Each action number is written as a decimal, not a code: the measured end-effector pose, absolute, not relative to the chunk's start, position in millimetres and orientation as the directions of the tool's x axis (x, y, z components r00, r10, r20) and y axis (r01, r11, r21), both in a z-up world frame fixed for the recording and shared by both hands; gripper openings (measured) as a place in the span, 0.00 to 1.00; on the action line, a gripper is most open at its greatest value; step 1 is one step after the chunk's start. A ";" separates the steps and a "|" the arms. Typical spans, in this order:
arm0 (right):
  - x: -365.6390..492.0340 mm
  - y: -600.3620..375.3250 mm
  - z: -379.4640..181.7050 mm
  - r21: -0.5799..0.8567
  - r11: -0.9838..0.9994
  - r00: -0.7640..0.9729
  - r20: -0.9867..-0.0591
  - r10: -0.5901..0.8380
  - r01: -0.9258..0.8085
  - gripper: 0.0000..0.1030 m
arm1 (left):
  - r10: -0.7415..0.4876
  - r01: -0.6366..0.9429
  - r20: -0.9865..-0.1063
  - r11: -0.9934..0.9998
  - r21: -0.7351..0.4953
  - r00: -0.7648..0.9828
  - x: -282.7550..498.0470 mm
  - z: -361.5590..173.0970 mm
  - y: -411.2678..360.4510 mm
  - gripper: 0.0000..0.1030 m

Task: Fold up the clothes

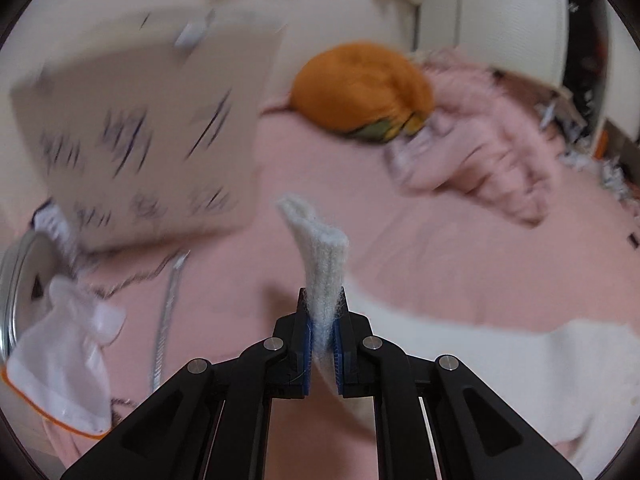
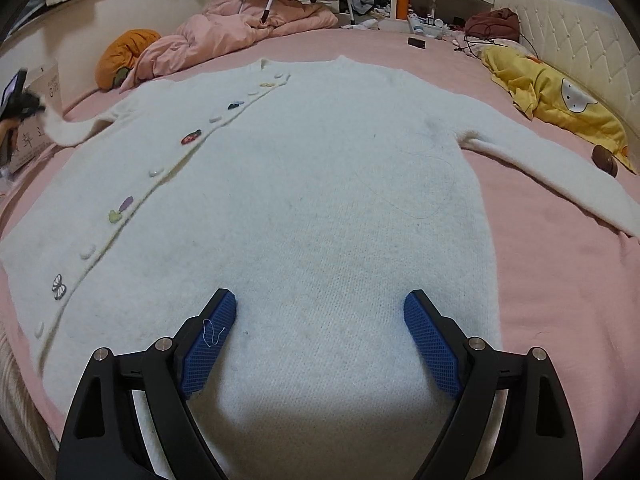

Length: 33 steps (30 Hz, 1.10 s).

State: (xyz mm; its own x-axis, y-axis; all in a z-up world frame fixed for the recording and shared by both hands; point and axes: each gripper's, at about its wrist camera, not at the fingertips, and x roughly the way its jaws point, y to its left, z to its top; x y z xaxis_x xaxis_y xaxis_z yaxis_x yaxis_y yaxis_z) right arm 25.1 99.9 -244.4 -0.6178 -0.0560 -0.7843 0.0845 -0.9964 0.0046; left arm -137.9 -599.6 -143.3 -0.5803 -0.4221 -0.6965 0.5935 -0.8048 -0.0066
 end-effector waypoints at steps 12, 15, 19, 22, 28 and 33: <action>22.2 95.8 -243.7 -0.025 -0.997 -0.600 -0.800 -0.022 0.071 0.84 | -0.488 0.714 -0.779 -0.696 0.075 -0.394 -106.5 -195.4 -647.4 0.23; 20.3 95.8 -242.3 -0.023 -0.997 -0.587 -0.809 -0.025 0.074 0.84 | -0.596 0.777 -0.700 -0.622 0.093 -0.394 -88.1 -170.6 -637.4 0.47; 13.1 95.7 -231.6 -0.031 -0.998 -0.528 -0.849 -0.007 0.062 0.84 | -0.662 0.787 -0.570 -0.615 0.042 -0.487 -55.7 -120.4 -592.8 0.52; 4.3 91.8 -205.7 0.010 -0.998 -0.570 -0.821 -0.046 0.065 0.84 | -0.439 0.538 -0.549 -0.843 -0.023 -0.711 -52.9 -91.7 -501.6 0.70; -38.4 70.3 -193.6 0.049 -0.990 -0.570 -0.814 -0.115 0.130 0.84 | 0.311 -0.112 -0.711 -0.943 -0.313 -0.630 -81.3 -137.4 -281.8 0.81; -48.7 81.9 -233.4 0.018 -0.994 -0.364 -0.930 -0.056 0.107 0.84 | 0.307 -0.132 -0.879 -0.952 -0.278 -0.364 -85.9 -219.7 -183.3 0.76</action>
State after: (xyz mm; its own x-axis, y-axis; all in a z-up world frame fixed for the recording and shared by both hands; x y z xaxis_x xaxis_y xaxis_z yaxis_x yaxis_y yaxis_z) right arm -48.7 81.9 -233.4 -0.3636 -0.0558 -0.9299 0.1073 -0.9941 0.0177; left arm -85.9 -183.3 -219.7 -0.3645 0.3069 -0.8792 -0.1316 -0.9516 -0.2776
